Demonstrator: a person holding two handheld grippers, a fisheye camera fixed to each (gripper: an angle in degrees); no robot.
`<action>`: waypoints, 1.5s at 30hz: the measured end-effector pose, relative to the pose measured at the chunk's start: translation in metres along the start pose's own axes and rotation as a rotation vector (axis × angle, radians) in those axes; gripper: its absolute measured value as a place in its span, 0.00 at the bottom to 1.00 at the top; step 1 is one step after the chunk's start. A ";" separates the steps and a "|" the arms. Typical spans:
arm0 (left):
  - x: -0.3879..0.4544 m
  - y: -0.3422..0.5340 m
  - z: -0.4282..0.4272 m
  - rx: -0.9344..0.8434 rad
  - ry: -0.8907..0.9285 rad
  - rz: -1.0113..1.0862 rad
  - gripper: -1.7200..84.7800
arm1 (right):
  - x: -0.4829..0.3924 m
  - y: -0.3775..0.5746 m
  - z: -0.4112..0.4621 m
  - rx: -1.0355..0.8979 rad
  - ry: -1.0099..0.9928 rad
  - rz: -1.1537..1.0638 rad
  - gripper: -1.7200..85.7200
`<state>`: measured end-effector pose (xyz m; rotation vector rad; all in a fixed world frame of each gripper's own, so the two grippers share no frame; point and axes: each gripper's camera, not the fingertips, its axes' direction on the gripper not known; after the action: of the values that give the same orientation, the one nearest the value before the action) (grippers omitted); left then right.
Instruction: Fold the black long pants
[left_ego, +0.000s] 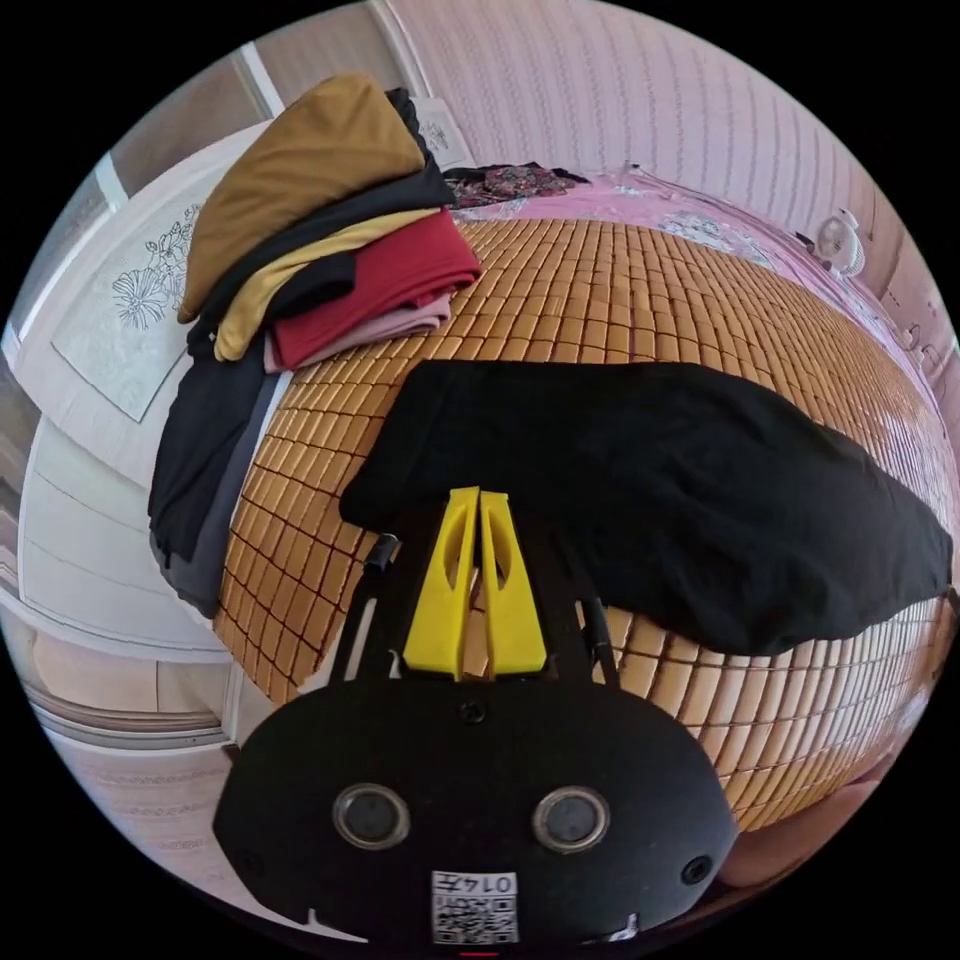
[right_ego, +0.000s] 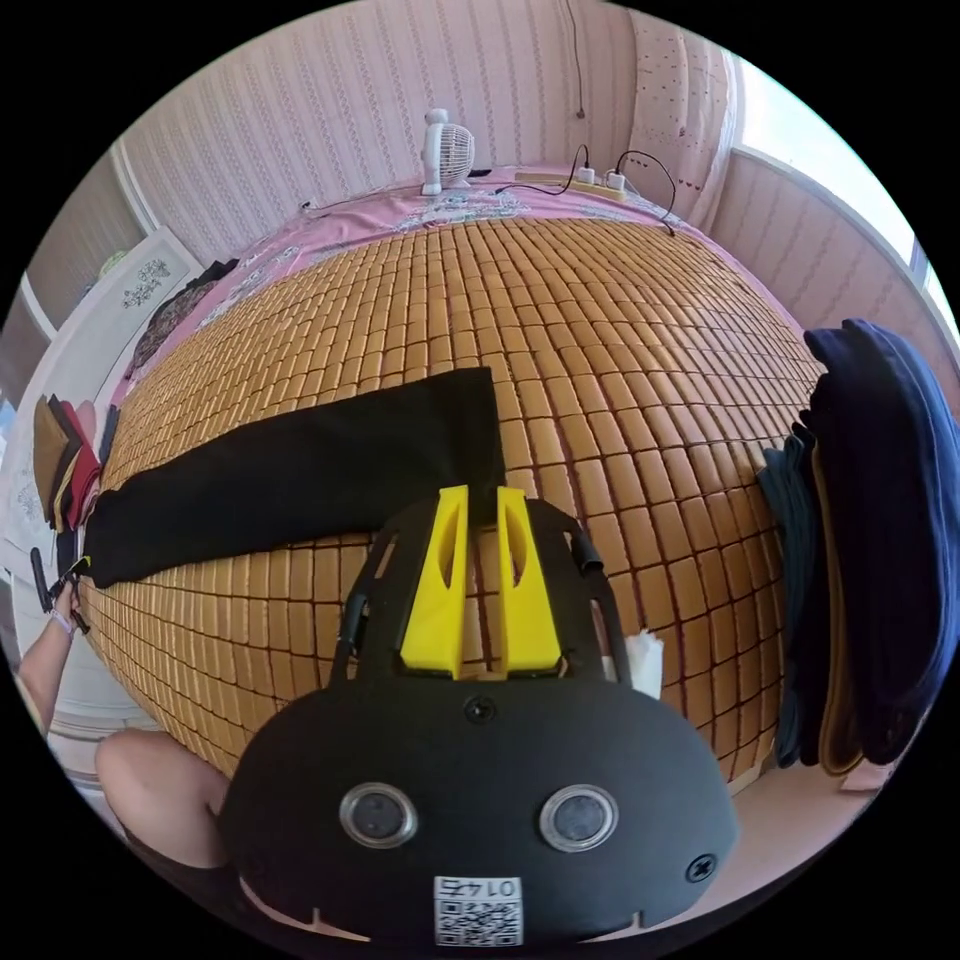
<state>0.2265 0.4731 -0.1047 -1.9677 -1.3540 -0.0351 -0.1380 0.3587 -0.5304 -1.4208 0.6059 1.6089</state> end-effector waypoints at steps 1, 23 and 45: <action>0.002 -0.002 -0.002 -0.008 -0.001 0.020 0.01 | -0.001 0.006 -0.003 -0.010 -0.005 -0.015 0.07; -0.017 0.105 -0.169 0.073 0.346 0.081 0.01 | -0.057 0.171 -0.094 0.097 0.203 -0.075 0.11; 0.125 0.257 -0.492 0.477 0.603 0.562 0.01 | -0.330 0.277 -0.149 0.066 -0.242 -0.545 0.02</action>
<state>0.6725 0.2438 0.1646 -1.6639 -0.3566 -0.0317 -0.3084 0.0035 -0.3011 -1.1857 0.1098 1.2788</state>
